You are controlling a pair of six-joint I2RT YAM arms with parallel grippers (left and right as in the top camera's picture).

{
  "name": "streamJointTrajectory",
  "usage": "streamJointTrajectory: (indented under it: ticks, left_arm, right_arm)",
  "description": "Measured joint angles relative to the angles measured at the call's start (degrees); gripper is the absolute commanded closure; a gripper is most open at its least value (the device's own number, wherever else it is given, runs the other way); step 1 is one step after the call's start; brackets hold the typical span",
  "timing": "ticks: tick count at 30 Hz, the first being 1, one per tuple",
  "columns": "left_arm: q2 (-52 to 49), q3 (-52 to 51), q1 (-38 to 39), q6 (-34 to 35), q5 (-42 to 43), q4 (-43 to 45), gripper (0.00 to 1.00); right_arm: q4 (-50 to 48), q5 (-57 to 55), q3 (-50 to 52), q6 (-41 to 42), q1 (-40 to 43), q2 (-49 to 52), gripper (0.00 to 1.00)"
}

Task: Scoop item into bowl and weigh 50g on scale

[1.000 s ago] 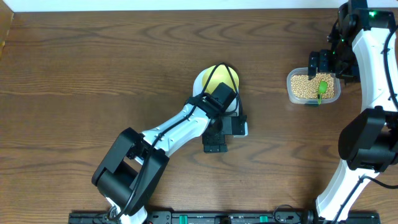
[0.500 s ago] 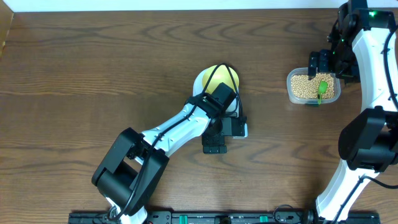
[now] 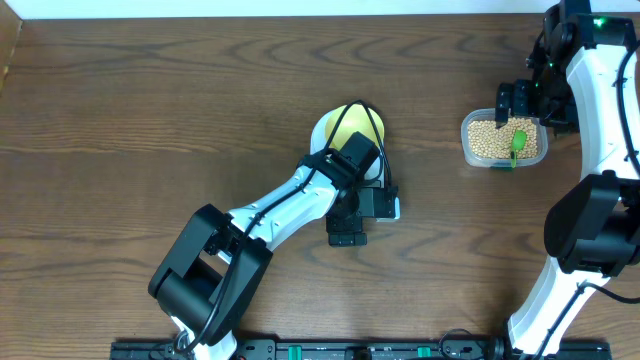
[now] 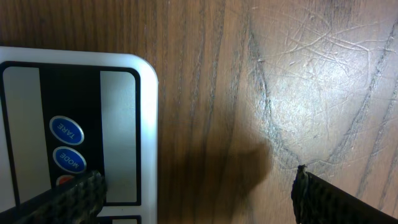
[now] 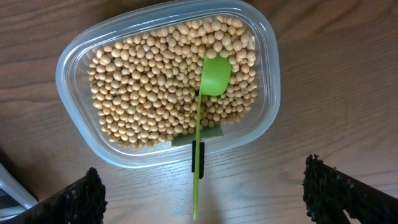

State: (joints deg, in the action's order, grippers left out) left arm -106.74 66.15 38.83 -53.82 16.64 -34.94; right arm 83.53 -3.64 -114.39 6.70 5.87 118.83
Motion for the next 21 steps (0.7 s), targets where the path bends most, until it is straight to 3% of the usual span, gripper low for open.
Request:
streamJointTrajectory:
  ticks: [21]
  left_arm:
    - [-0.7, 0.7, -0.1, 0.0, -1.8, 0.3, 0.02]
  right_arm:
    - [0.0, 0.0, 0.0, 0.0, 0.0, 0.0, 0.01]
